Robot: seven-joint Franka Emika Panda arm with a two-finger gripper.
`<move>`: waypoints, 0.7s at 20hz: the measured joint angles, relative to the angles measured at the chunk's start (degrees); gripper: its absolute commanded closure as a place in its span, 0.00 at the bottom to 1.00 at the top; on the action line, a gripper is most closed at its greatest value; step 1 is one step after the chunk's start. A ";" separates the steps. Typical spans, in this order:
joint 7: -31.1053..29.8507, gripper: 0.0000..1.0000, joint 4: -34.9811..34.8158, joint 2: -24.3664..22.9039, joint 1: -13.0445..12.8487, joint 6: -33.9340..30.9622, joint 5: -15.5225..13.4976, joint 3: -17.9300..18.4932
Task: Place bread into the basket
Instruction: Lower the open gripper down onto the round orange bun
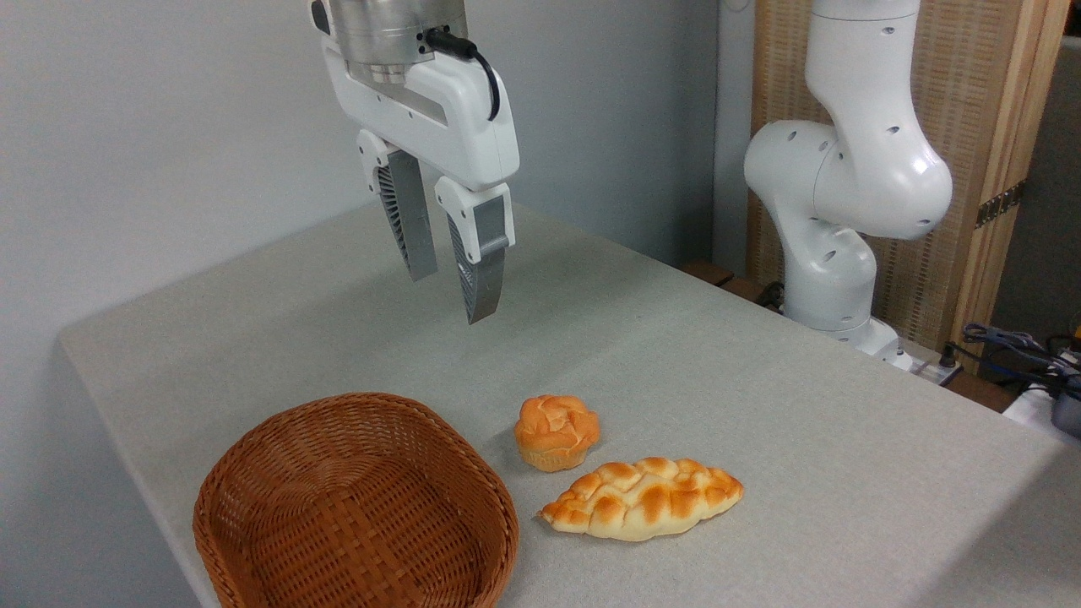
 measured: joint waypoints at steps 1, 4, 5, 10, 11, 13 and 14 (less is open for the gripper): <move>0.00 0.00 0.00 0.00 0.00 0.00 0.00 0.00; 0.00 0.00 -0.57 -0.02 0.00 -1.34 0.00 0.00; 0.00 0.00 -0.95 -0.03 0.00 -1.47 0.00 0.00; 1.10 0.00 -4.83 -1.50 0.00 -1.38 0.00 0.00; 1.96 0.00 -6.66 -2.49 0.00 -0.81 0.00 0.00; 3.46 0.00 -11.39 -4.99 0.01 1.99 0.00 0.01; 3.78 0.00 -14.45 -6.33 0.01 4.25 0.01 0.01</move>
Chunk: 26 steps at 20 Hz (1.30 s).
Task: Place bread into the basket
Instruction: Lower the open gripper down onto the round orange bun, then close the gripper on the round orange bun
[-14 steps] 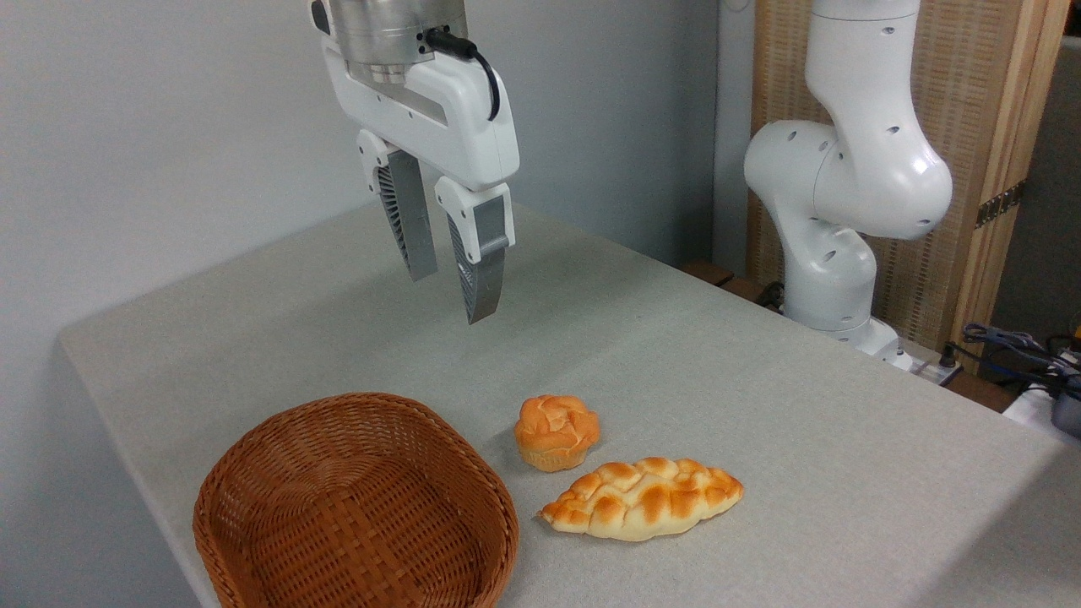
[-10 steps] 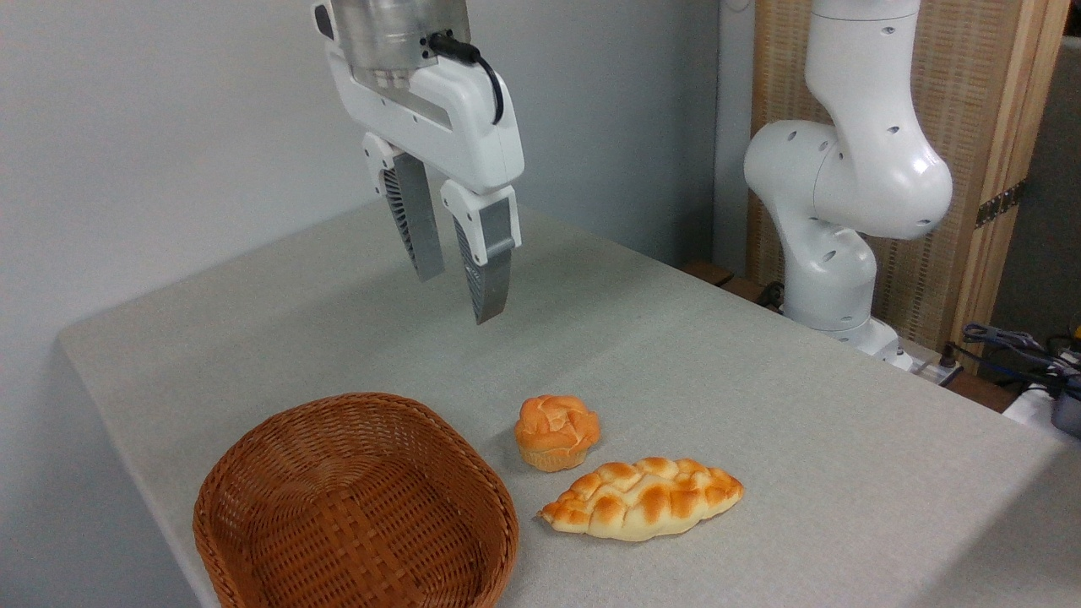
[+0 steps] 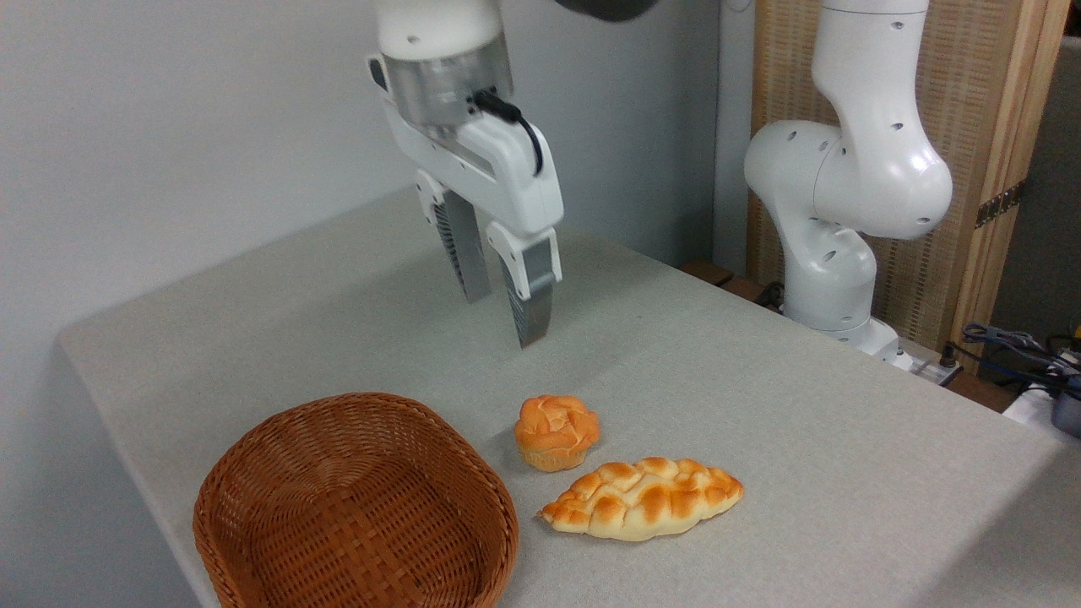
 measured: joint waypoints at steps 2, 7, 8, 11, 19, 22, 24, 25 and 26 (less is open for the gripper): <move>0.39 0.00 -5.45 -1.51 0.00 5.27 0.00 0.00; 4.06 0.00 -18.40 -1.66 0.00 20.59 0.03 0.00; 6.01 0.00 -20.16 -1.66 0.00 21.75 0.03 0.00; 9.05 0.01 -22.26 -1.76 0.01 22.50 0.48 0.03; 9.46 0.76 -23.57 -1.84 0.01 22.50 1.04 0.04; 9.51 0.76 -23.62 -1.84 0.01 22.48 1.04 0.04; 9.52 0.76 -23.62 -1.85 0.01 22.44 1.04 0.04; 9.53 0.76 -23.62 -1.86 0.01 22.33 1.04 0.04; 9.55 0.76 -23.62 -1.88 0.01 22.18 1.04 0.04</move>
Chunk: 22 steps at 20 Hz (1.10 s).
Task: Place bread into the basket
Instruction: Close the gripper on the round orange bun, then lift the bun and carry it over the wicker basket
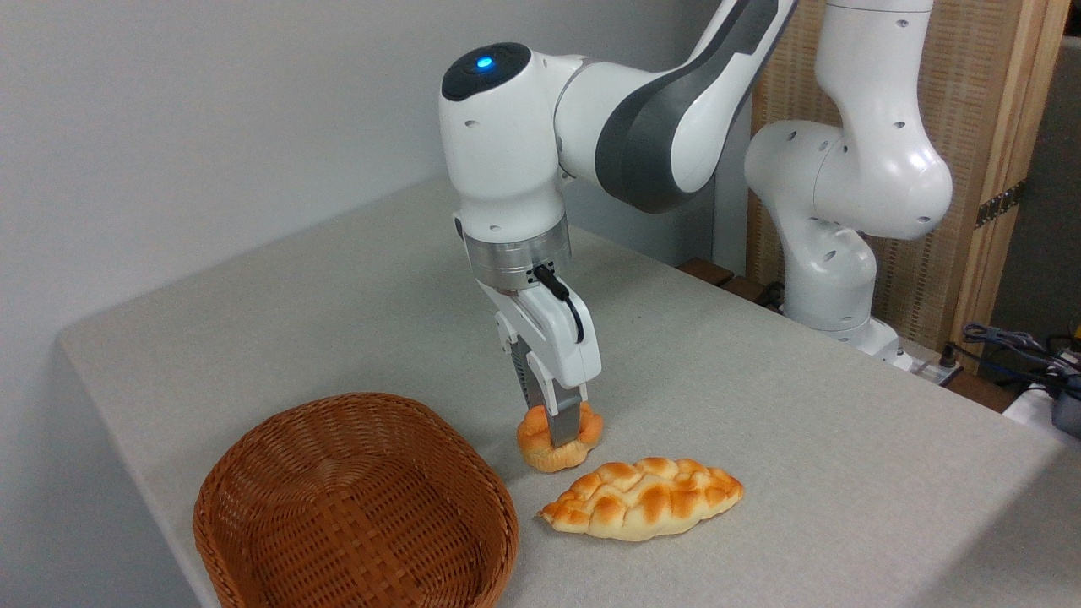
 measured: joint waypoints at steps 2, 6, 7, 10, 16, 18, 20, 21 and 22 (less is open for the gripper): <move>0.01 0.76 0.26 -0.20 0.00 -1.17 0.00 0.00; 0.01 0.75 6.48 -0.81 0.00 -9.84 0.00 0.06; 0.01 0.75 8.80 -0.81 0.00 -10.94 0.00 0.18; 0.00 0.74 15.18 0.25 0.01 -11.72 -2.01 0.88; -0.48 0.63 29.39 13.25 0.01 -10.70 -6.23 1.00; -0.97 0.62 31.54 17.35 0.00 -7.01 -7.59 0.97; -2.97 0.18 32.47 19.92 -0.02 -3.84 -8.64 0.71; -4.25 0.16 32.85 20.80 -0.04 -2.87 -8.76 0.39; -5.29 0.05 33.12 21.49 -0.07 -2.54 -8.76 -0.13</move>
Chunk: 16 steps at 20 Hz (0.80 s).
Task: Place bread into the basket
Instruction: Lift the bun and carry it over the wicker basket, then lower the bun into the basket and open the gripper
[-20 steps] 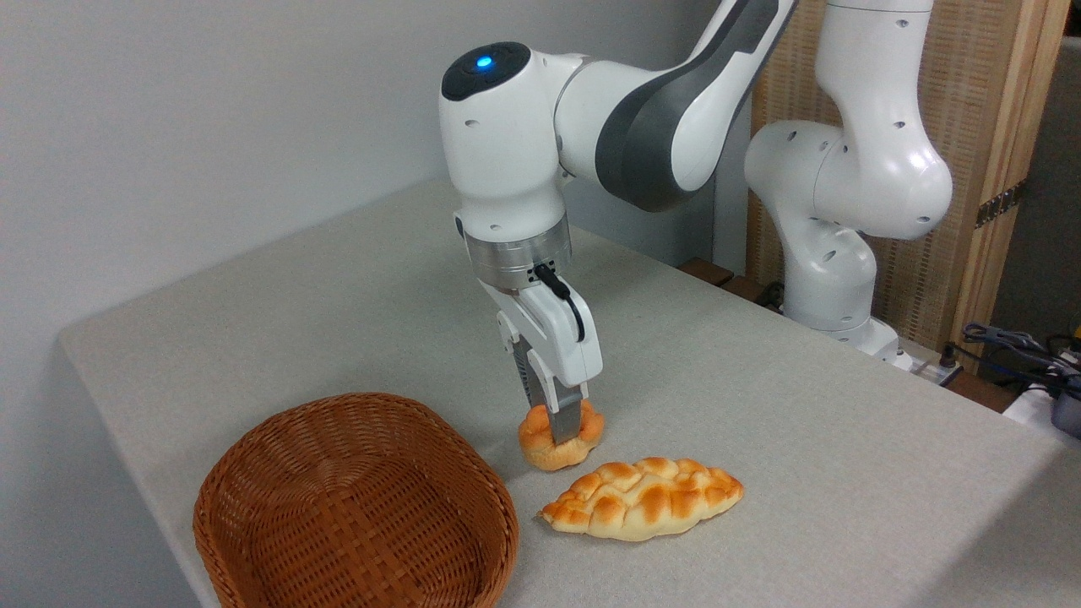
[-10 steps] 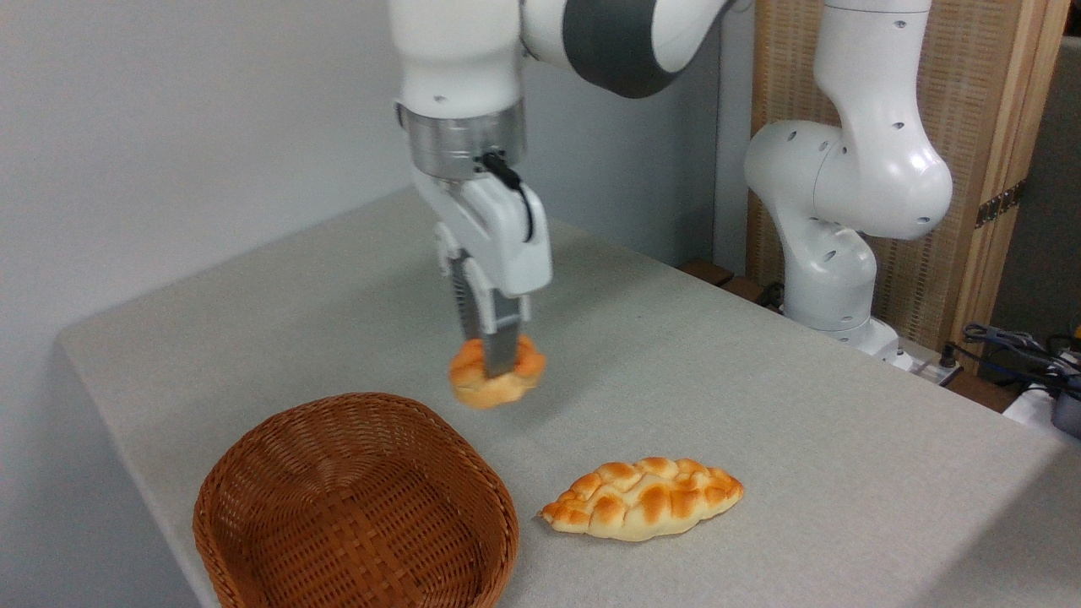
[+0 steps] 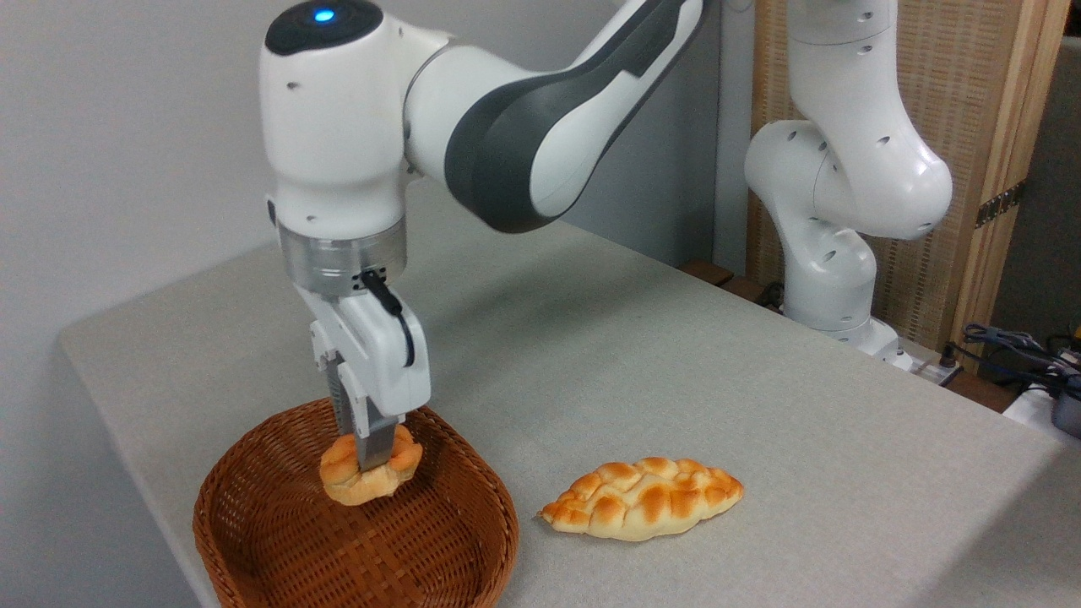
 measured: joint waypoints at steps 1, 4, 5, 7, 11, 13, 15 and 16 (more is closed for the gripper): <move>-1.00 0.00 0.14 0.46 -0.03 0.08 0.00 -0.60; -3.85 0.00 0.22 1.05 -0.23 0.11 0.00 -1.60; -4.80 0.00 0.22 1.10 -0.25 0.11 -0.01 -1.64; -7.90 0.00 0.22 1.23 -0.23 0.11 -0.09 -2.31; -12.69 0.00 0.22 1.42 -0.29 0.32 -0.09 -3.76; -12.83 0.00 0.22 1.42 -0.23 0.32 -0.09 -3.76; -12.85 0.00 0.23 1.42 -0.17 0.34 -0.09 -3.76; -12.86 0.00 0.24 1.42 -0.17 0.37 -0.09 -3.76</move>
